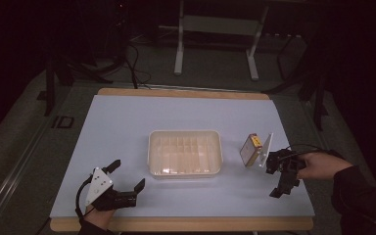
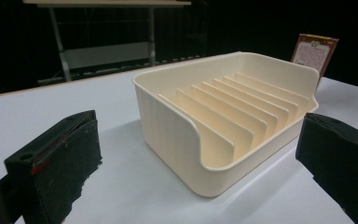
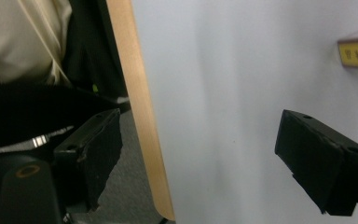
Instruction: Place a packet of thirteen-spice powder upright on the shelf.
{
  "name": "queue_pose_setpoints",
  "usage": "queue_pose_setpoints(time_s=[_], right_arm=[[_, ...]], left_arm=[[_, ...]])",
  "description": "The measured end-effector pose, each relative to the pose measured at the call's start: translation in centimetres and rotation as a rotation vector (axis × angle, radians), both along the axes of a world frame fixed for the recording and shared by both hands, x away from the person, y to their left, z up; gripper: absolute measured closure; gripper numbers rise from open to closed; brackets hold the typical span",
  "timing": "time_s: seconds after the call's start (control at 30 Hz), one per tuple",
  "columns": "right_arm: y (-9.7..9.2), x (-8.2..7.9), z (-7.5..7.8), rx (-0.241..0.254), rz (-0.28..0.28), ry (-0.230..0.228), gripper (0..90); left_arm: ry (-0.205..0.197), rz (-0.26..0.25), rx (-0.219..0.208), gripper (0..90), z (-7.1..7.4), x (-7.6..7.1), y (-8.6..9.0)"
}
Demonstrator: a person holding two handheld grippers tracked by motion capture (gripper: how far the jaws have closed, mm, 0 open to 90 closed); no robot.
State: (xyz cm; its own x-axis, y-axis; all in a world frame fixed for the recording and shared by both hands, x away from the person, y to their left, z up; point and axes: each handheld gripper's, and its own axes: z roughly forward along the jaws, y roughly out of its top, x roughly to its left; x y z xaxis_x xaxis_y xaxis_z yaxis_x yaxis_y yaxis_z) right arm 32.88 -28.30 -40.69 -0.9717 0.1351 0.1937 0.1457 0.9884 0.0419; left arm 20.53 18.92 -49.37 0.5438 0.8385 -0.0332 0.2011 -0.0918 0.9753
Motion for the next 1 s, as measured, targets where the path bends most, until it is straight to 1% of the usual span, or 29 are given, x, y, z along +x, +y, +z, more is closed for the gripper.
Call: queue_pose_setpoints(time_s=[0.03,0.1,0.17,0.23,0.27,0.3,0.33,0.4,0.43,0.5,0.6,0.63,0.73,0.77,0.8,0.83,0.87,0.9,0.93,1.0], right_arm=[[0.0,0.0,0.0,0.0,0.0,0.0,14.5],[0.4,-0.1,0.1,-0.015,0.046,-0.005,14.0],[0.6,-0.2,0.4,-0.012,0.066,-0.007,13.9],[0.9,-0.4,0.7,-0.003,0.09,-0.01,14.6],[0.9,-0.4,0.7,-0.003,0.09,-0.01,14.6],[1.1,-0.4,1.2,0.006,0.111,-0.021,14.7],[1.2,-0.4,1.4,0.009,0.107,-0.021,14.7],[1.3,-0.4,1.8,0.02,0.125,-0.035,15.4],[1.5,-0.3,2.1,0.028,0.132,-0.031,15.5],[1.7,-0.4,2.6,0.041,0.155,-0.038,15.4],[1.9,-0.3,3.0,0.045,0.162,-0.048,14.7],[2.0,-0.1,3.4,0.034,0.157,-0.061,14.5],[2.0,0.5,3.8,0.021,0.134,-0.06,13.8],[2.0,0.5,3.8,0.021,0.134,-0.06,13.8],[2.0,1.1,4.2,0.016,0.125,-0.08,13.3],[2.0,1.1,4.2,0.016,0.125,-0.08,13.3],[2.0,1.4,4.6,0.033,0.125,-0.101,13.1],[2.0,1.5,4.8,0.036,0.128,-0.111,13.4],[2.0,1.5,4.8,0.036,0.128,-0.111,13.4],[2.1,1.8,5.1,0.025,0.137,-0.126,13.8]], left_arm=[[0.0,0.0,0.0,0.0,0.0,0.0,0.0],[0.001,0.002,-0.004,0.0,0.0,0.0,0.0],[0.005,-0.002,-0.005,0.0,0.0,0.1,0.1],[0.007,-0.002,-0.006,0.0,-0.1,0.1,0.0],[0.008,-0.003,-0.007,0.0,-0.1,0.2,0.0],[0.009,-0.005,-0.006,0.0,-0.1,0.2,0.0],[0.008,-0.007,-0.006,0.0,-0.1,0.2,-0.1],[0.008,-0.007,-0.007,0.0,-0.1,0.2,0.0],[0.008,-0.007,-0.007,0.0,-0.1,0.2,0.0],[0.007,-0.006,-0.008,0.0,0.0,0.2,0.1],[0.008,-0.005,-0.009,0.0,0.0,0.1,0.1],[0.008,-0.005,-0.009,0.0,-0.1,0.1,0.1],[0.01,-0.004,-0.007,0.0,-0.1,0.1,0.2],[0.01,-0.003,-0.007,0.0,-0.1,0.1,0.2],[0.011,-0.001,-0.007,0.0,-0.1,0.0,0.2],[0.01,-0.001,-0.009,0.0,-0.1,0.0,0.2],[0.011,0.001,-0.01,0.0,-0.1,-0.1,0.3],[0.011,0.0,-0.006,0.0,-0.1,-0.1,0.3],[0.011,0.0,-0.006,0.0,-0.1,-0.1,0.3],[0.011,-0.002,-0.007,0.0,-0.2,-0.2,0.4]])
